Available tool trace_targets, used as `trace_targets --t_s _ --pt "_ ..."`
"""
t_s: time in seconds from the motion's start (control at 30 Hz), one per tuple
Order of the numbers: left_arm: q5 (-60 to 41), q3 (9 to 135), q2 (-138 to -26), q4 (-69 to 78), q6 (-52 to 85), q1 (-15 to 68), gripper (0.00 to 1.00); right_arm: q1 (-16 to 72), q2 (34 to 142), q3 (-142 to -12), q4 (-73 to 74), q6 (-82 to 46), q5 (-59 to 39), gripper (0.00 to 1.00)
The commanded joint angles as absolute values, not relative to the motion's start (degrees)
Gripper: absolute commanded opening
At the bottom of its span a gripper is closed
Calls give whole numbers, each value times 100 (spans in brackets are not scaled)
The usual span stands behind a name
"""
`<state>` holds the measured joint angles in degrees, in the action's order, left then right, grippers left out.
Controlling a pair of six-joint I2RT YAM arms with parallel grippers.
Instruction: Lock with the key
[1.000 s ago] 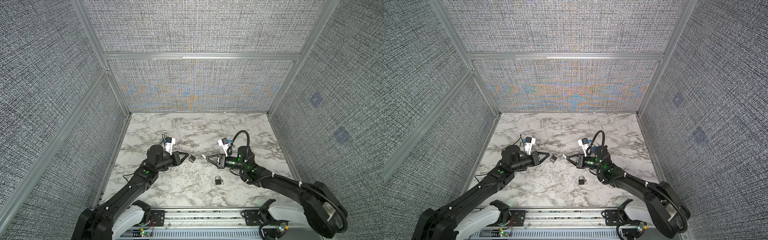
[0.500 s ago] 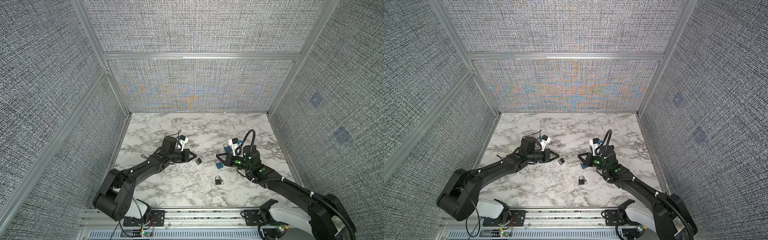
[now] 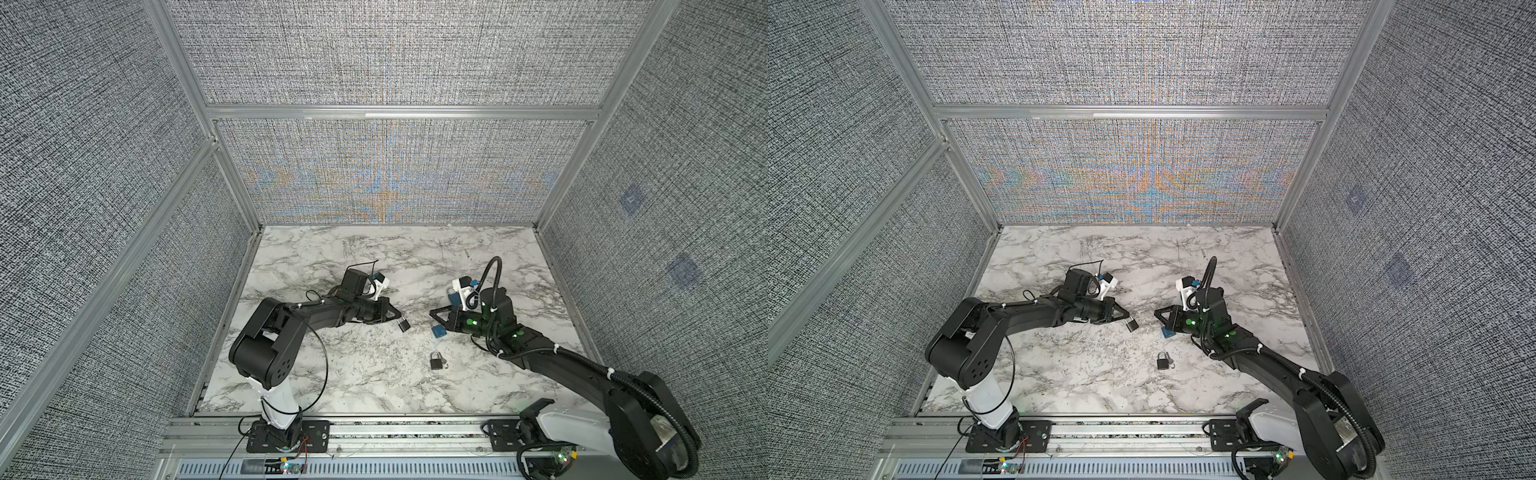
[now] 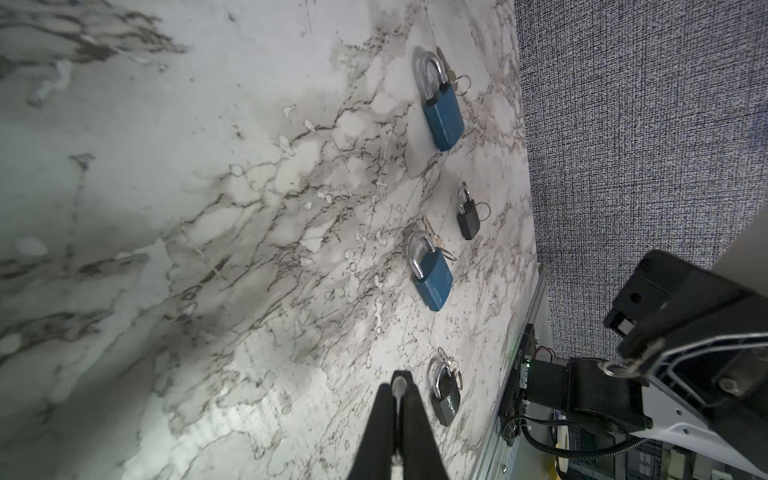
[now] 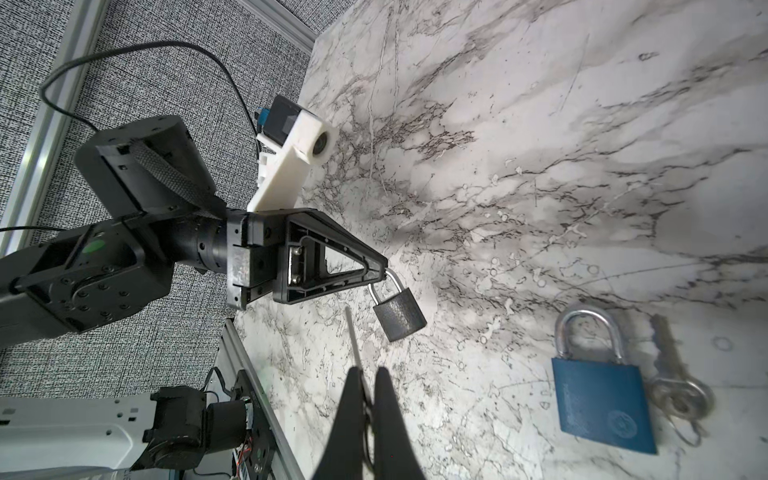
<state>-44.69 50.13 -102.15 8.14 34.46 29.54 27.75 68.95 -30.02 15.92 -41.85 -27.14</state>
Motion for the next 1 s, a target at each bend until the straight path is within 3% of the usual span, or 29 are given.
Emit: trace_targets --t_s 0.0,0.67,0.73,0.97 --pt "-4520 5068 -10357 1004 3375 2953 0 2769 6973 -3062 1646 -4157 -2734 0" --pt "-4103 5275 -10955 1042 3555 2954 0 2777 7409 -3102 1840 -4244 -2786 0" --pt "-4002 5258 -10921 1042 3581 2953 19 2790 7409 -3114 1811 -4236 -2763 0" --pt "-3600 5193 -10583 1018 3580 2951 30 2862 7468 -3315 1482 -4045 -2476 0"
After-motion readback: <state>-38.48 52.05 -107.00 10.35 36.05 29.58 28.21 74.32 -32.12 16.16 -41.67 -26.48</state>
